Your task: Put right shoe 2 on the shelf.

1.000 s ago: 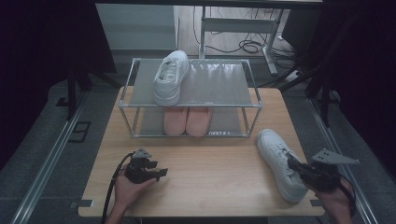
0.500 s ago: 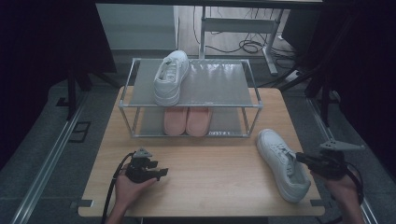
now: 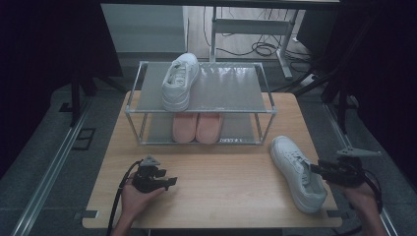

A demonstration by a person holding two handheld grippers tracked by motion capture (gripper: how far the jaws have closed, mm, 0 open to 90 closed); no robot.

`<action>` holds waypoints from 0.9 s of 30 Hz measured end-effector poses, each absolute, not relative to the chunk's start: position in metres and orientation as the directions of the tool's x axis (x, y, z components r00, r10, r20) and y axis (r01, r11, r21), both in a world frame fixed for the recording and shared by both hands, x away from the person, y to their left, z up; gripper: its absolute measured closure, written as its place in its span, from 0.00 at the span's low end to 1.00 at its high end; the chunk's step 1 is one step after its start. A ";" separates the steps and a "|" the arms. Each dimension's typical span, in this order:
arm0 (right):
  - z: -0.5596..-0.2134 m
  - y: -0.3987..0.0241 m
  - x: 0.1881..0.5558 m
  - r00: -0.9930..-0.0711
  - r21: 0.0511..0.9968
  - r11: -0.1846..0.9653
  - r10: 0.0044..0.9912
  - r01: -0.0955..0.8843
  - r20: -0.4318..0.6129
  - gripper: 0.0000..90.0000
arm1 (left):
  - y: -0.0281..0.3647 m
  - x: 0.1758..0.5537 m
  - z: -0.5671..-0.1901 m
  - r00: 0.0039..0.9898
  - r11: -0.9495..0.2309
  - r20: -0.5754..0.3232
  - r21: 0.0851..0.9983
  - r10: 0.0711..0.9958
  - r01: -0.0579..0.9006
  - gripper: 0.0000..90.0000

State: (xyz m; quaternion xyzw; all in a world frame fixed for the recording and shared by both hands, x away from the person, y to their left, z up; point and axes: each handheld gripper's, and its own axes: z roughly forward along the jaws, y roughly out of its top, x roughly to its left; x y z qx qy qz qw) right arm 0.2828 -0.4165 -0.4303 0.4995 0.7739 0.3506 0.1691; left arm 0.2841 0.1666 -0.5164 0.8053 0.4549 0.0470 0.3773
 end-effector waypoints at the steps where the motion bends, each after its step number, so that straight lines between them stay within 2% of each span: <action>1: -0.432 -0.416 0.283 -0.443 0.710 0.257 0.893 0.655 0.085 0.62 | 0.167 0.284 -0.516 0.582 -0.302 -0.267 0.650 0.768 0.697 0.45; 14: -0.461 -0.408 0.300 -0.405 0.646 0.284 0.913 0.709 0.043 0.59 | 0.167 0.285 -0.517 0.586 -0.309 -0.263 0.650 0.766 0.695 0.45; 21: -0.468 -0.403 0.307 -0.364 0.614 0.290 0.931 0.734 -0.005 0.77 | 0.166 0.284 -0.517 0.585 -0.307 -0.264 0.650 0.767 0.695 0.45; 27: -0.468 -0.402 0.306 -0.349 0.617 0.287 0.937 0.733 -0.021 0.86 | 0.167 0.284 -0.517 0.585 -0.308 -0.264 0.649 0.767 0.696 0.45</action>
